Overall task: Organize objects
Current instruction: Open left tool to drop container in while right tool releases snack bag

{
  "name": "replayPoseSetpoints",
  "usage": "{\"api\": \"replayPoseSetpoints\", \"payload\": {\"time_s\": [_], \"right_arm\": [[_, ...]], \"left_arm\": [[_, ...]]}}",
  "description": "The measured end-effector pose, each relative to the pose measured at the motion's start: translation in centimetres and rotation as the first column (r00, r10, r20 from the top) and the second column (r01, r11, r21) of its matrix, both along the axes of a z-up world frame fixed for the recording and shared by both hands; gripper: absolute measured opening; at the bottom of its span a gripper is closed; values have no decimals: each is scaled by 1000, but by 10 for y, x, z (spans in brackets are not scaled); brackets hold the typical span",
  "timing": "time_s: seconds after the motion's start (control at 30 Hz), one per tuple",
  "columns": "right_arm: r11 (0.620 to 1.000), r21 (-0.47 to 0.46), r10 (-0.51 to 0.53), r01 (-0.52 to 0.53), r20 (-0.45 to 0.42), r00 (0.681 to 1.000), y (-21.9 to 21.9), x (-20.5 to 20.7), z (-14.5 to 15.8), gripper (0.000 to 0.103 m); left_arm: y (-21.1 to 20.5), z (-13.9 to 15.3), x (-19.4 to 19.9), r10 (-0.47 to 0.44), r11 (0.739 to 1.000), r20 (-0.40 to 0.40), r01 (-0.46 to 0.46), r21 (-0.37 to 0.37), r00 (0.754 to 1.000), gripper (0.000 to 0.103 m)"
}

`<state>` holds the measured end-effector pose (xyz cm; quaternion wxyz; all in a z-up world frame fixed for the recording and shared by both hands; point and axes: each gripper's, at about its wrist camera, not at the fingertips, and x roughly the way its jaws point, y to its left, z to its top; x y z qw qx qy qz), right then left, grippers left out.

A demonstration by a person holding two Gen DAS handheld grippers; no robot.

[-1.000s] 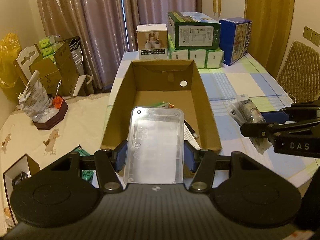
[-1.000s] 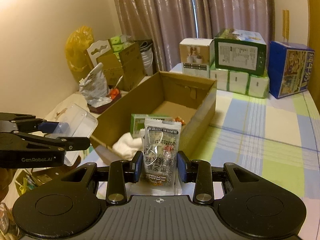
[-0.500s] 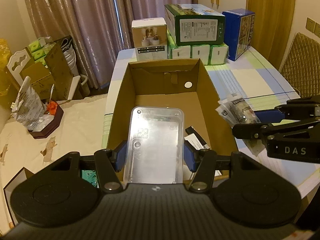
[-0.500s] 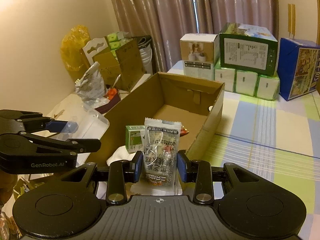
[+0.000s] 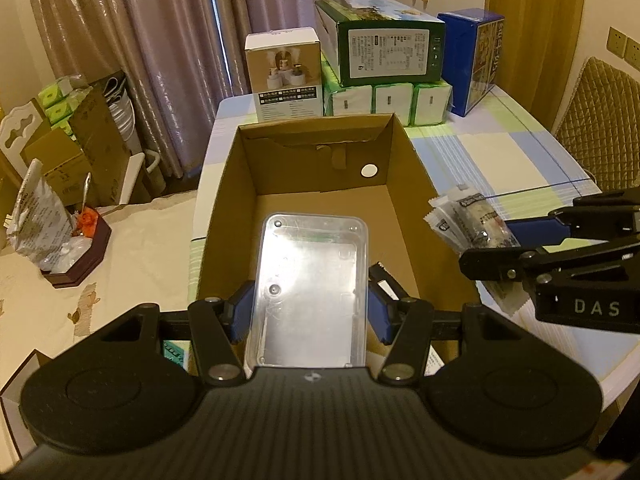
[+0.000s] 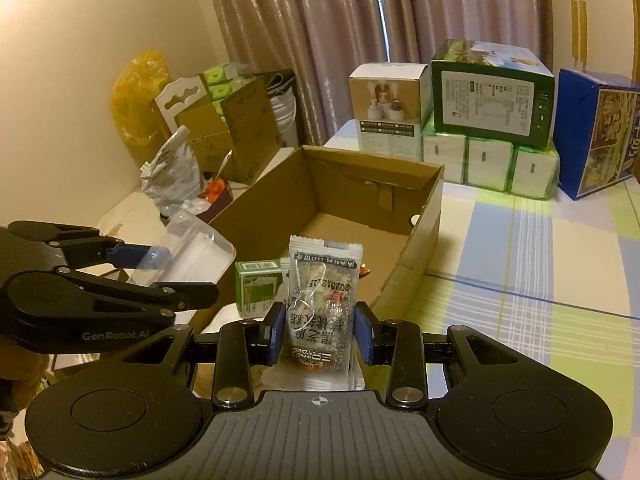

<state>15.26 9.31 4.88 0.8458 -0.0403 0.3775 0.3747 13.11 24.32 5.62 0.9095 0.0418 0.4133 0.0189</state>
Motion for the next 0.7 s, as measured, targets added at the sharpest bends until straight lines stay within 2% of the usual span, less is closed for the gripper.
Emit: {"api": "replayPoseSetpoints", "payload": {"time_s": [0.1,0.13,0.17,0.47,0.7], "right_arm": [[1000,0,-6,6,-4,1000,1,4,-1,34],[1000,0,-10,10,-6,1000,1,5,-1,34],[1000,1,-13,13,-8,1000,0,6,-2,34],[1000,11,-19,19,-16,1000,-4,6,-3,34],[1000,17,-13,13,-22,1000,-1,0,-1,34]], "left_arm": [[2,-5,8,-4,1000,11,5,-27,1000,54],[3,-7,10,-10,1000,14,10,-25,1000,66],[3,-10,12,-6,1000,11,6,-16,1000,70],[16,-11,-2,52,998,12,-51,-31,999,69],[17,-10,-18,59,998,6,-59,-23,998,69]]}}
